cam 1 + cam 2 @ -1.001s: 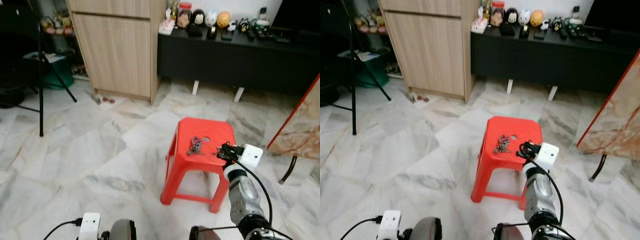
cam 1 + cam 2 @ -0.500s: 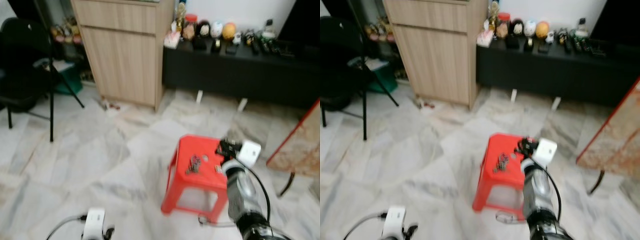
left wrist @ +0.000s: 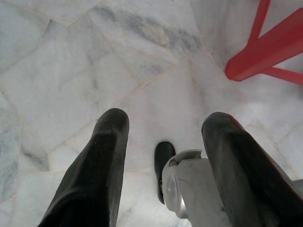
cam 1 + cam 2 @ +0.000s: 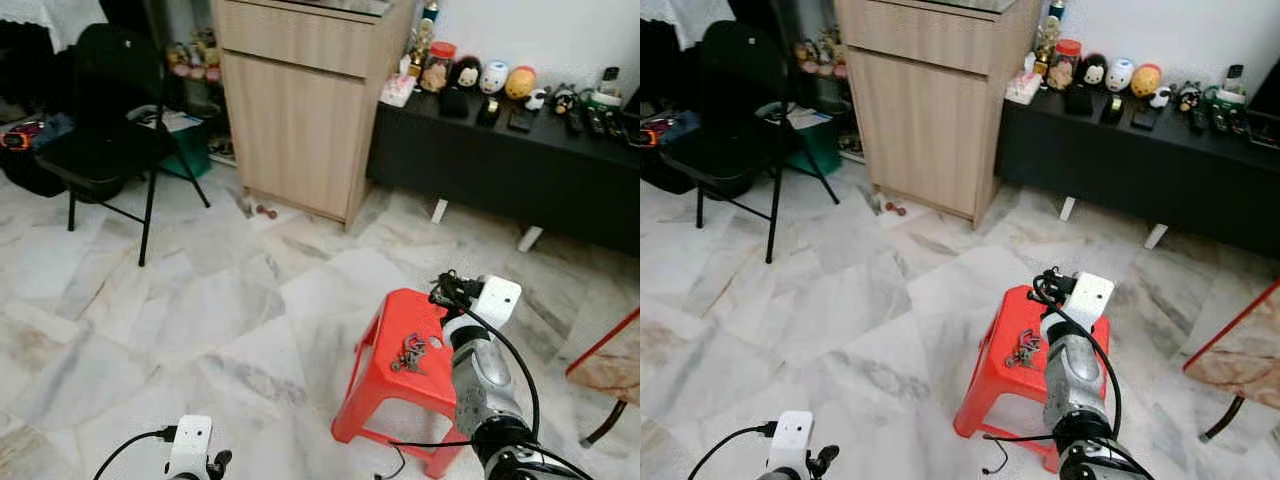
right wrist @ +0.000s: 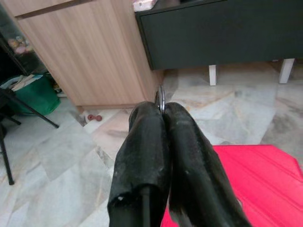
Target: Hang keys on a hook
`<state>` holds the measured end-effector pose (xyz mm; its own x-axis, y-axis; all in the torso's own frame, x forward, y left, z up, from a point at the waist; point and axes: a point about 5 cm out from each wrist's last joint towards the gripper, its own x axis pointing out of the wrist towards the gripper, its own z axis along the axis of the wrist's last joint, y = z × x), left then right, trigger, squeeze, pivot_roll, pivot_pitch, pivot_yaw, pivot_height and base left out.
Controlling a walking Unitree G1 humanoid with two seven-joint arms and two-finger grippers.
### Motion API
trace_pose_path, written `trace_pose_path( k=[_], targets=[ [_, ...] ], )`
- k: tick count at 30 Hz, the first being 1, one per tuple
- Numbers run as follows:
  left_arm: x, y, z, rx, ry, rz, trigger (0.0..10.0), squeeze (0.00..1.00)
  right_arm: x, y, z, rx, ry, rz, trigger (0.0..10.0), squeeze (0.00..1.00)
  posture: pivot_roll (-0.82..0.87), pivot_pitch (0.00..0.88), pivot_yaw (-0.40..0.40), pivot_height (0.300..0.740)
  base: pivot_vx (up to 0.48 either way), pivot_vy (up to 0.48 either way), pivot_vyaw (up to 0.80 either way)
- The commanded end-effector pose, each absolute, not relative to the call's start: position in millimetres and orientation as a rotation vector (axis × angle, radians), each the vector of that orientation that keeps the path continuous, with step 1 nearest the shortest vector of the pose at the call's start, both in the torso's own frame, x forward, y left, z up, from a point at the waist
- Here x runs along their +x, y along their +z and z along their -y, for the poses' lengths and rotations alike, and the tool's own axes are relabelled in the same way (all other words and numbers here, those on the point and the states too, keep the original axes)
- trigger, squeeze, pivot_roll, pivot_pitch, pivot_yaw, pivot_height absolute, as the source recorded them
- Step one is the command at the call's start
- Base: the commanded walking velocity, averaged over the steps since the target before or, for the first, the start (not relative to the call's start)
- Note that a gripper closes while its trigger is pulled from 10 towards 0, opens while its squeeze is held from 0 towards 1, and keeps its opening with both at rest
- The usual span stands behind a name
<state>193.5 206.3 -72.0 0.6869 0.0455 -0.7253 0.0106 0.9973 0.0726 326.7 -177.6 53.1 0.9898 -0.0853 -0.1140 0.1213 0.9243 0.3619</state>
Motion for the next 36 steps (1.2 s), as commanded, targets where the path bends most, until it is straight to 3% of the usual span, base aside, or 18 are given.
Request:
trace_pose_path(
  k=[1,9,13,36],
  targets=[
    [188.4,-75.8,-201.4,0.077,-0.002,-0.837,10.0,0.0,327.0,56.8,187.1,0.376,-0.146,-0.07,10.0,0.0,0.09,0.0,-0.093,0.74,0.0,0.0,0.0],
    [188.3,-76.0,-200.2,0.089,-0.012,-0.839,10.0,0.0,328.1,57.1,188.1,0.371,-0.159,-0.083,10.0,0.0,0.09,0.0,-0.094,0.74,0.0,-0.26,0.0],
    [188.8,-76.1,-198.7,0.089,-0.019,-0.84,10.0,0.0,329.2,57.9,189.3,0.381,-0.181,-0.083,10.0,0.0,0.09,0.0,-0.093,0.74,0.0,-0.384,-0.78],
    [190.9,-74.6,-201.4,0.081,-0.008,-0.835,10.0,0.0,330.7,64.1,198.7,0.352,-0.279,-0.057,10.0,0.0,0.08,0.0,-0.082,0.74,0.0,-0.385,0.0]
  ],
)
